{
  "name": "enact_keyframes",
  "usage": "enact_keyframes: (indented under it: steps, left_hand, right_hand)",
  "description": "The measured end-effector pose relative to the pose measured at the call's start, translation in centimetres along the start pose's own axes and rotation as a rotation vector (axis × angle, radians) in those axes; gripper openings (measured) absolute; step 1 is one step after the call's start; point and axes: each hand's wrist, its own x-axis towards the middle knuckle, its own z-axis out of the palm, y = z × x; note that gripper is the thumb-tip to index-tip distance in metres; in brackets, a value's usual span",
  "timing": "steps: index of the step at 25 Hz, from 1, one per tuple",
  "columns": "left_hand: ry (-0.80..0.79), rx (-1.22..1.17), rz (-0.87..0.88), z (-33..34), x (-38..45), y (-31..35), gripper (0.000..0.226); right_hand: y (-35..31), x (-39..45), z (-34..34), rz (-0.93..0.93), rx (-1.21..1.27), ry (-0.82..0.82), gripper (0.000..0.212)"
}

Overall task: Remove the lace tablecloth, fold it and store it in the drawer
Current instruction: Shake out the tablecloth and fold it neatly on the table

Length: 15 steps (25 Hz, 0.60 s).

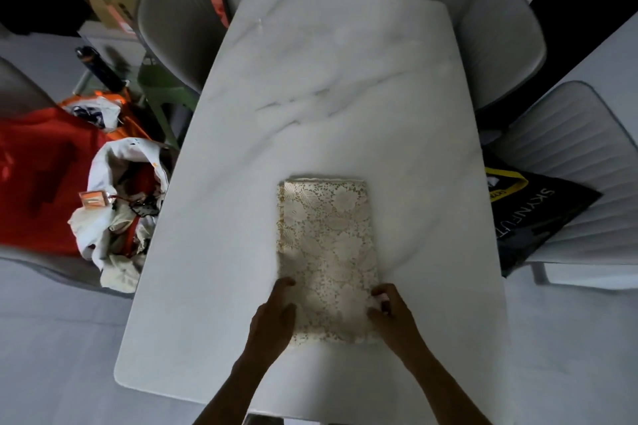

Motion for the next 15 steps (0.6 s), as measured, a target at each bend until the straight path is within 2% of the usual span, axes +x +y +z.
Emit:
enact_keyframes:
  steps: [3, 5, 7, 8, 10, 11, 13, 14, 15]
  left_hand:
    - [-0.135, -0.439, -0.184, -1.7, -1.7, -1.8, 0.042]
    - [-0.23, -0.748, -0.324, -2.4, -3.0, -3.7, 0.039]
    - [-0.321, -0.869, -0.339, -3.1, -3.7, -5.5, 0.059]
    - [-0.345, -0.749, -0.268, -3.2, -3.9, -6.1, 0.065]
    - [-0.265, -0.285, -0.009, -2.8, -3.9, -6.7, 0.067]
    - [-0.179, -0.066, 0.129, -2.5, -3.7, -7.0, 0.068]
    - [-0.021, 0.37, 0.371, -1.9, -3.5, -7.1, 0.072]
    - [0.018, 0.572, 0.453, -1.5, -3.5, -7.3, 0.082]
    - [-0.001, 0.736, 0.527, -1.4, -3.4, -7.6, 0.094]
  right_hand:
    - [1.4, -2.3, -1.3, 0.106, 0.259, -0.204, 0.037]
    - [2.2, -3.4, -1.9, 0.18, 0.48, -0.268, 0.037]
    - [3.1, -4.2, -1.9, 0.17, 0.566, -0.319, 0.045]
    - [3.2, -4.4, -1.7, 0.147, 0.535, -0.326, 0.048]
    - [3.8, -4.7, -1.1, -0.044, 0.252, -0.268, 0.041]
    - [4.1, -4.8, -0.9, -0.206, -0.019, -0.19, 0.042]
    - [5.5, -4.2, -0.6, -0.601, -0.684, -0.011, 0.065]
    - [5.9, -4.0, -0.5, -0.727, -0.898, -0.017, 0.075]
    - [6.0, -3.8, -0.2, -0.785, -1.03, -0.12, 0.083]
